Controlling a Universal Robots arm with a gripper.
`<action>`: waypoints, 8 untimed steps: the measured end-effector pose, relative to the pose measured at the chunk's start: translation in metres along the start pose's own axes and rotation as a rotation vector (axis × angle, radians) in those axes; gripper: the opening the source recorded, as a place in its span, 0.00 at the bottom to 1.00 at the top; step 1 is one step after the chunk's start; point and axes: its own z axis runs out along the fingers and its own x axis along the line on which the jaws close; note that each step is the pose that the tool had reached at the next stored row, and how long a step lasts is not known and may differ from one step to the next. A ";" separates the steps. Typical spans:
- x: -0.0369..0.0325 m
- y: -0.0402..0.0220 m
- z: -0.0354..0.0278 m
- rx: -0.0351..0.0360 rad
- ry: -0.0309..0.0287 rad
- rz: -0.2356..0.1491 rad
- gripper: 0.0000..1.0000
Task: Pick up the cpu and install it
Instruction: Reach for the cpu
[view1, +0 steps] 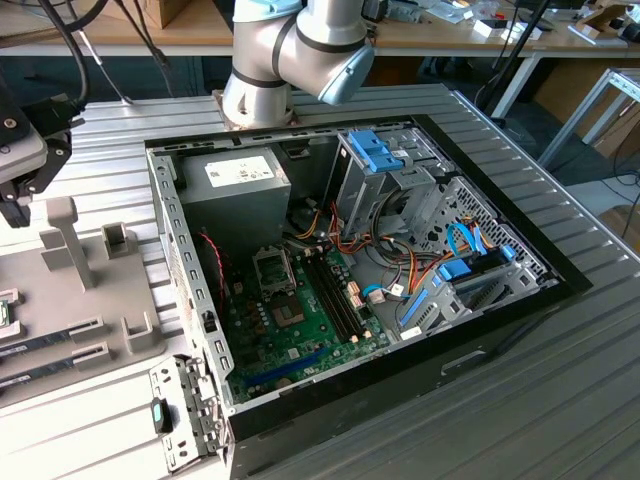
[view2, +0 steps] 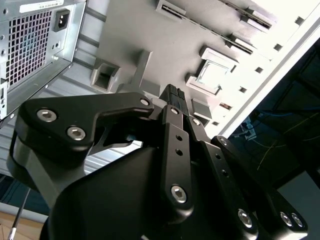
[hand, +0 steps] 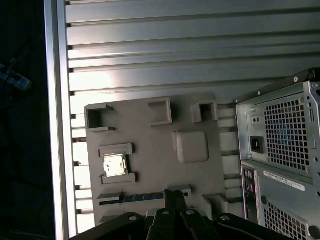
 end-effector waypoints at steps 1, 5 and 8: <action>0.0004 0.0000 0.0001 0.0000 -0.0001 0.000 0.11; 0.0010 -0.0001 0.0002 0.0000 -0.0001 0.000 0.11; 0.0015 -0.0001 0.0004 -0.0001 -0.0001 0.000 0.11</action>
